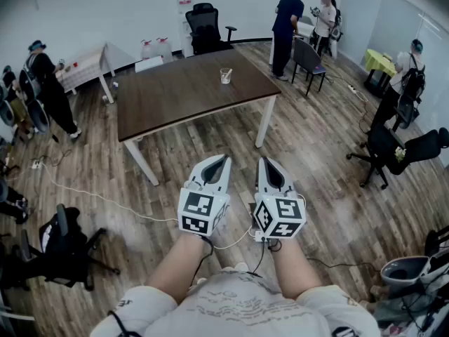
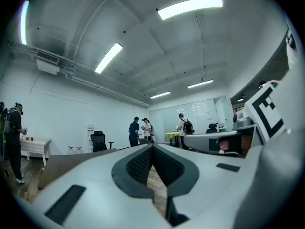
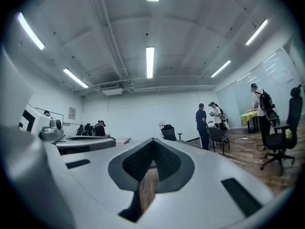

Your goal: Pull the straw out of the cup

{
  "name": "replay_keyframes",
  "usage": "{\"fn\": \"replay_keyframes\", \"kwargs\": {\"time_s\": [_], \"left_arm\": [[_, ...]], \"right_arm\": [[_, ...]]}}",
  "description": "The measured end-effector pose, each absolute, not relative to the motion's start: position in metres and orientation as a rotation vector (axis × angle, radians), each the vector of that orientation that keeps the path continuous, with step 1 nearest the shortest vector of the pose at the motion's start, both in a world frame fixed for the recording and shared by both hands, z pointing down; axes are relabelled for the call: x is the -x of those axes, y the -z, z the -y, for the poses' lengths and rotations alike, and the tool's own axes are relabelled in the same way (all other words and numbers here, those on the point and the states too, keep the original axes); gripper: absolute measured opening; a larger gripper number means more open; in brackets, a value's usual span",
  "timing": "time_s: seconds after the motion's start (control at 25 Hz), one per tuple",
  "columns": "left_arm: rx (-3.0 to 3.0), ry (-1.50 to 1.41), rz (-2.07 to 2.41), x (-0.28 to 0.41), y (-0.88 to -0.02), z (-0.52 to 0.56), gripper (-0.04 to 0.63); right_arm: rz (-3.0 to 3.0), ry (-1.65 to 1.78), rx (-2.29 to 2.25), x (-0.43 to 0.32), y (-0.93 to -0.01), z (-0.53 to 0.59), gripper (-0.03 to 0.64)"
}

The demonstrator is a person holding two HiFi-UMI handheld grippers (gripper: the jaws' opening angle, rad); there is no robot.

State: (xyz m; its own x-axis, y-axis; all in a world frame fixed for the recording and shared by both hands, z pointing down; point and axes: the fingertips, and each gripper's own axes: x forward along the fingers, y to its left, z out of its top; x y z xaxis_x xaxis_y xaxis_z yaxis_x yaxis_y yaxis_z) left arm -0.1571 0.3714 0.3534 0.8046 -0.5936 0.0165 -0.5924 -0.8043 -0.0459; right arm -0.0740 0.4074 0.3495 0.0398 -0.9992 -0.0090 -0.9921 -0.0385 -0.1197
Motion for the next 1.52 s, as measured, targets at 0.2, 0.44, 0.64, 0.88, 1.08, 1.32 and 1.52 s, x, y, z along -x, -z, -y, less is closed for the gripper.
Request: {"fn": "replay_keyframes", "kwargs": {"time_s": [0.2,0.44,0.64,0.88,1.08,1.32,1.52], "left_arm": [[2.988,0.016,-0.952,0.147,-0.351,-0.365,0.000],[2.984,0.053,-0.956,0.126,-0.358,-0.353,0.000],[2.970,0.063,-0.963,0.104,-0.360,-0.344,0.000],[2.967,0.062,-0.976,0.074,-0.365,-0.339,0.000],[2.968,0.093,-0.974,0.054,-0.373,-0.330,0.000],[3.003,0.080,-0.976,0.043,-0.384,-0.290,0.000],[3.031,0.061,-0.950,0.021,-0.394,-0.233,0.000]], "right_arm": [[-2.105,0.182,2.135,0.065,-0.350,-0.402,0.014],[-2.153,0.199,2.129,0.051,-0.358,-0.392,0.015],[-2.190,0.192,2.131,0.034,-0.366,-0.384,0.015],[-2.203,0.179,2.133,0.002,-0.373,-0.380,0.015],[-2.202,0.180,2.136,-0.017,-0.376,-0.370,0.015],[-2.209,0.191,2.153,-0.027,-0.385,-0.333,0.015],[-2.183,0.176,2.199,-0.048,-0.395,-0.285,0.015]]}}
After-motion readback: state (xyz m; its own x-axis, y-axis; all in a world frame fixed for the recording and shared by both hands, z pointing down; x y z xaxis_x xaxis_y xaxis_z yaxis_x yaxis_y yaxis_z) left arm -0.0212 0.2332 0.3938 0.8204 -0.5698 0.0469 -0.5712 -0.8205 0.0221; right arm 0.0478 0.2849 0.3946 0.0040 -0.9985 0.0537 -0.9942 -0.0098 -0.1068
